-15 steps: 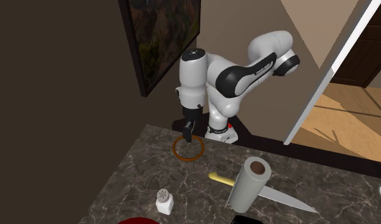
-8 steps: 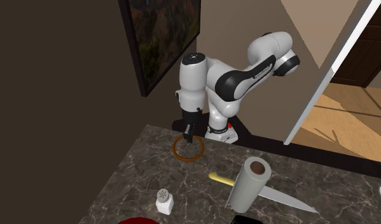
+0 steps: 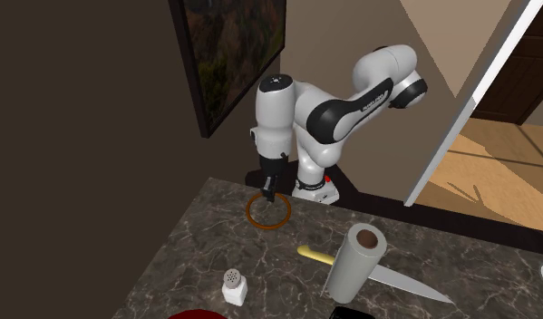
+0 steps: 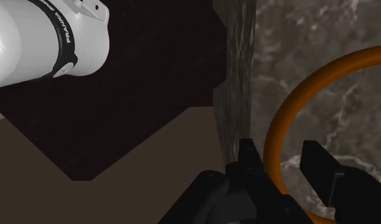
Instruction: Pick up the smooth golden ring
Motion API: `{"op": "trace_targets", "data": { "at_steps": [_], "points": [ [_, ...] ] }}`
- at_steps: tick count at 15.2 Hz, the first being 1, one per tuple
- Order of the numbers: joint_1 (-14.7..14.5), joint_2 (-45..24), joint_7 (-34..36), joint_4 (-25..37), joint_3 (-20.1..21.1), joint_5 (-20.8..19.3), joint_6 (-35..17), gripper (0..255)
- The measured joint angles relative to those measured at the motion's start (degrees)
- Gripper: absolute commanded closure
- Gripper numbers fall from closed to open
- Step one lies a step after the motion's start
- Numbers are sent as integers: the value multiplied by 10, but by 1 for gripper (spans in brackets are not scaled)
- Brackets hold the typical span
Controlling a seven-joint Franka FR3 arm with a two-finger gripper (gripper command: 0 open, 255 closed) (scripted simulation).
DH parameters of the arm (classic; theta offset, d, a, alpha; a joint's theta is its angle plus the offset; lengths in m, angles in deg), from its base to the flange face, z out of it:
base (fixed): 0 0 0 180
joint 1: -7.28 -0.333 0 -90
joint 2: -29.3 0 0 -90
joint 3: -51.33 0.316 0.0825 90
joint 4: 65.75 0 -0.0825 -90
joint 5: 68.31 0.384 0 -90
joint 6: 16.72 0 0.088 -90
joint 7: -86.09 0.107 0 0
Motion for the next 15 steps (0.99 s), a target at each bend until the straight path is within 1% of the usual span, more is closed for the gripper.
{"op": "trace_targets", "data": {
  "at_steps": [2, 15],
  "points": [
    [2, -2, 1, 6, -4, -7, 14, 255],
    [15, -19, 11, 106, -35, -36, 94, 255]
  ]
}}
